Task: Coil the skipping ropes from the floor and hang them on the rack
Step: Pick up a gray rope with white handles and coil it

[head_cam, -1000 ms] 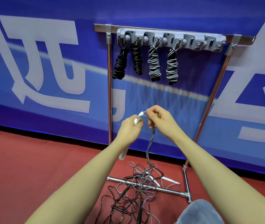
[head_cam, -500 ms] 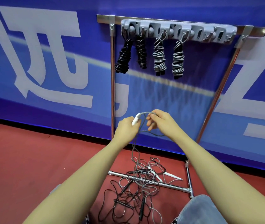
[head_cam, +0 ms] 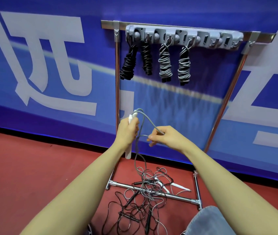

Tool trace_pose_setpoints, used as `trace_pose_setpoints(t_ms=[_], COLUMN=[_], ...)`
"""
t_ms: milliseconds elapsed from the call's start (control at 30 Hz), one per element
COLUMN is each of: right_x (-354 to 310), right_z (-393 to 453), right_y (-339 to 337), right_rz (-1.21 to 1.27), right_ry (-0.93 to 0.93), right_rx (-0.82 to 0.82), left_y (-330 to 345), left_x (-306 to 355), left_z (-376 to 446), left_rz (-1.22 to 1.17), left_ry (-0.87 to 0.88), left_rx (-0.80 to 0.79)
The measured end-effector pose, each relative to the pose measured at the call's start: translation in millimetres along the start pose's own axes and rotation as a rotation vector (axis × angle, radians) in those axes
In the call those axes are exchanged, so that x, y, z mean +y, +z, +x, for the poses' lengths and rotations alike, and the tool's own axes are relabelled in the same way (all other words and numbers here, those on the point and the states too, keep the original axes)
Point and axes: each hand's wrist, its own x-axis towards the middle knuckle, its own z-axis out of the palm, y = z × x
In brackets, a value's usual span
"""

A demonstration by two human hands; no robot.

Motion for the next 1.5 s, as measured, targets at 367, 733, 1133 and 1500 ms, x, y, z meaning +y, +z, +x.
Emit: trace_pose_setpoints(t_ms=[367, 733, 1133, 1500], right_x=[-8, -17, 9, -21], right_z=[7, 5, 2, 8], right_y=[4, 10, 23, 25], right_rz=[0.206, 0.251, -0.002, 0.414], right_ry=[-0.026, 0.046, 0.031, 0.235], right_rx=[-0.115, -0.099, 0.094, 0.342], left_y=[-3, -12, -4, 6], left_x=[33, 24, 37, 46], left_z=[-6, -5, 12, 16], left_rz=[0.312, 0.467, -0.15, -0.674], left_ry=[-0.01, -0.002, -0.03, -0.195], left_rx=[-0.101, -0.066, 0.273, 0.214])
